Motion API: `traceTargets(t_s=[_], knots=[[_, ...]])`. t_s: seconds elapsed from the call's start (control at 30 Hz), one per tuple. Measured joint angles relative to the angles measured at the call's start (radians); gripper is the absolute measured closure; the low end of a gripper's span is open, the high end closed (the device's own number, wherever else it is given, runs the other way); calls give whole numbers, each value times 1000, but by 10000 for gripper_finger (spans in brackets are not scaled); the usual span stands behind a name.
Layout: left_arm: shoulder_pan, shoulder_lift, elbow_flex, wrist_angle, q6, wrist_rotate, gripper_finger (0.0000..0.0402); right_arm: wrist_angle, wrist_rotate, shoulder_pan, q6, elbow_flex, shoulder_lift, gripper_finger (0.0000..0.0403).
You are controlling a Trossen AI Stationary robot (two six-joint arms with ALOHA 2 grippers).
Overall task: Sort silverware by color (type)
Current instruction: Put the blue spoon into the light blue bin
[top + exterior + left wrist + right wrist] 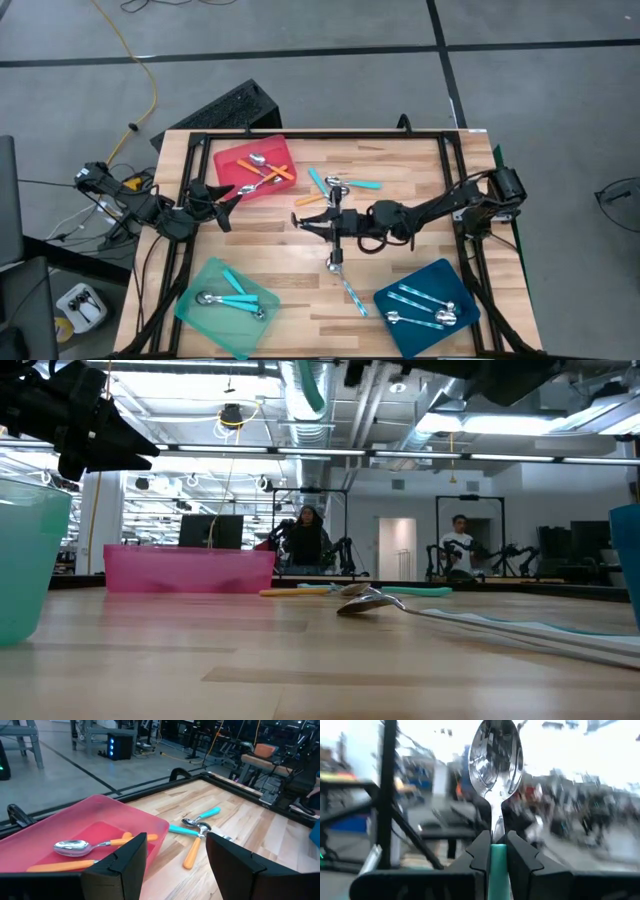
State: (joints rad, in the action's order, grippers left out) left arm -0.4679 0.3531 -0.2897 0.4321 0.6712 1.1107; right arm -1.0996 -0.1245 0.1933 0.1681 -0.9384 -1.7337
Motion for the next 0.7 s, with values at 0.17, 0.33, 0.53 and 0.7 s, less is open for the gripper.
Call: traceTargets(t_s=[0.17, 0.33, 0.53, 0.7], knots=[[0, 0, 0, -3, 0, -8, 212, -221, 69, 5, 22, -37, -107, 338], [0, 0, 0, -4, 3, -12, 212, -242, 133, 1, 1, -184, -245, 338], [0, 0, 0, -3, 3, -16, 212, -212, 281, 4, -41, -408, -391, 338], [0, 0, 0, -3, -2, -17, 212, -112, 355, 2, -104, -579, -485, 338]])
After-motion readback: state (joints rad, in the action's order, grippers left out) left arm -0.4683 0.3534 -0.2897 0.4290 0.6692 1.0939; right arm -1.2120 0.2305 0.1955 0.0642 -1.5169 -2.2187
